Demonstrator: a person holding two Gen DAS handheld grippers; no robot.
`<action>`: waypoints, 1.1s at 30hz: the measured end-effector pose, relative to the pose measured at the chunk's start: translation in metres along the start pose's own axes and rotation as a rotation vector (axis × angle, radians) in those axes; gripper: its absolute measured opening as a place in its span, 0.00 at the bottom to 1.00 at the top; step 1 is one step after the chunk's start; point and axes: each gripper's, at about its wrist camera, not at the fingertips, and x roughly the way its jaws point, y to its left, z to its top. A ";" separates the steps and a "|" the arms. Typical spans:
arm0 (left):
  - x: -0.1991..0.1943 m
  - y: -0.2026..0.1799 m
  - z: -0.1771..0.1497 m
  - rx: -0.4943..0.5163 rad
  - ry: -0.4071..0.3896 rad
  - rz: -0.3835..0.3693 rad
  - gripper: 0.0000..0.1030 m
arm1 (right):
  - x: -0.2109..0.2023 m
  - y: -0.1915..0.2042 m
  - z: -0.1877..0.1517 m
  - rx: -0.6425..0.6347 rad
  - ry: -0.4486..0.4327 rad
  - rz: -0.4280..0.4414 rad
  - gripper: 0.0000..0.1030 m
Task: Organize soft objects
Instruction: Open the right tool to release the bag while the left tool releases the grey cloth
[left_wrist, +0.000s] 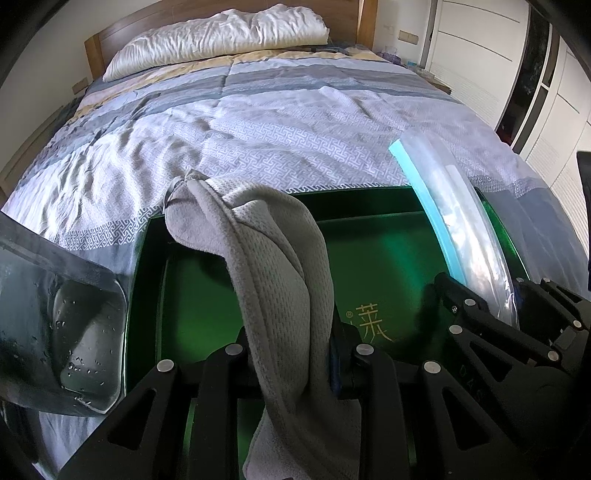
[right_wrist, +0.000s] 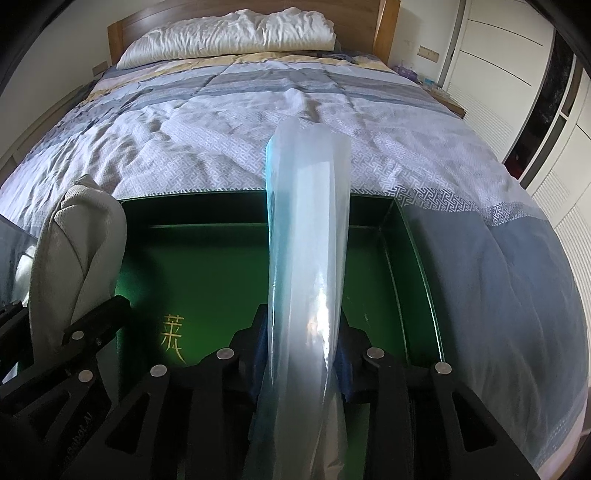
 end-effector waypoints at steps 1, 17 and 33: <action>0.000 0.000 0.000 -0.001 0.000 0.001 0.20 | 0.000 0.000 0.000 0.001 0.000 -0.001 0.31; 0.000 0.001 0.000 -0.002 -0.005 0.002 0.23 | -0.004 0.003 0.002 0.005 -0.019 -0.028 0.69; -0.001 0.002 0.000 -0.006 -0.005 0.003 0.24 | -0.009 0.003 0.004 -0.004 -0.034 -0.038 0.73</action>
